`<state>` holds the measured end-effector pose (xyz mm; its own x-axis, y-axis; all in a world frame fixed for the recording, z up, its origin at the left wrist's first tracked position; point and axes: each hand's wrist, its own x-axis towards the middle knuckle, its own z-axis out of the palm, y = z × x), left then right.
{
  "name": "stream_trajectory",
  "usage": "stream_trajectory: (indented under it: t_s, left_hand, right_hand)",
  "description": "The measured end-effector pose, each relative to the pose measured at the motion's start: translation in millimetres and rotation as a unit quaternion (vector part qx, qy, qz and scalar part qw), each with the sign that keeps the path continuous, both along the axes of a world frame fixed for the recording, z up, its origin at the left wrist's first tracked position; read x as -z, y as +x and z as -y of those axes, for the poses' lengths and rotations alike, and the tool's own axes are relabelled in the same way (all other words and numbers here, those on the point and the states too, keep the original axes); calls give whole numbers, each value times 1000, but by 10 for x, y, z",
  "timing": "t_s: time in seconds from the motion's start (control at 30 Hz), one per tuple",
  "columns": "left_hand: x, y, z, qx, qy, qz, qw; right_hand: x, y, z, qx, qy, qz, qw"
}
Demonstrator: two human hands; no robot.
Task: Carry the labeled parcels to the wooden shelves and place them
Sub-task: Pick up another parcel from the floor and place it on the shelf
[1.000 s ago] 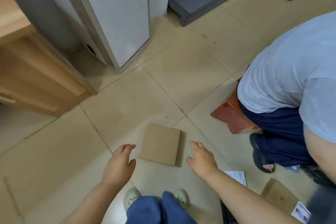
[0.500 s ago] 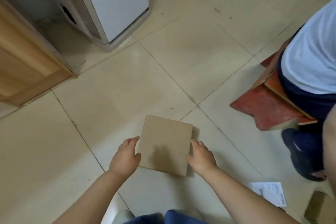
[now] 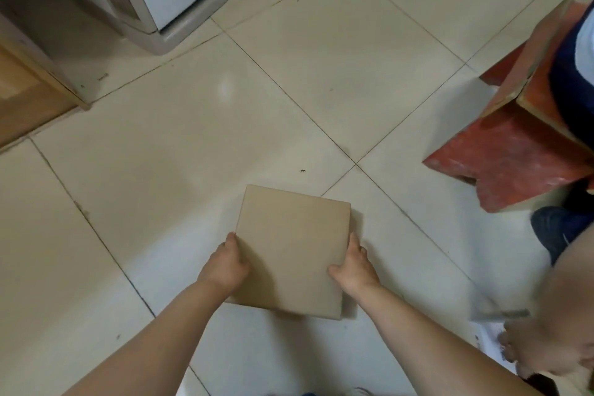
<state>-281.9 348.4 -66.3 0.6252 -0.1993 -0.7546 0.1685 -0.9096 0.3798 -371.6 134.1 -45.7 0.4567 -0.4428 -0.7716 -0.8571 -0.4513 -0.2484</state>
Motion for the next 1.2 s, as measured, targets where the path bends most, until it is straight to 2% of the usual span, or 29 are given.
stream_trajectory:
  t_s: [0.13,0.23,0.4,0.63,0.87,1.03,1.2]
  left_hand:
    - [-3,-29,-33,-21,-22,-36,999]
    - [-153,-91,-48,-43,-31,-54,997]
    - [-634,-95,-180,-140,-62,-16,988]
    - [-1979,-59,-288,-185,-48,25,981]
    - [-3556,62,-419,-256,-111,57,959]
    - [-4732,182,-489,-312,-144,101,934]
    - [-5806,267,-636,-330,-172,137,918]
  right_hand:
    - [10,15,-69,59,45,3,997]
    - [-126,33,-115,61,50,-1,997]
    - [-662,87,-185,75,50,38,995]
    - [-1820,173,-325,134,102,114,979]
    - [-3291,391,-389,133,108,167,971]
    - [-4584,655,-502,130,116,221,960]
    - [-5715,811,-574,120,138,240,953]
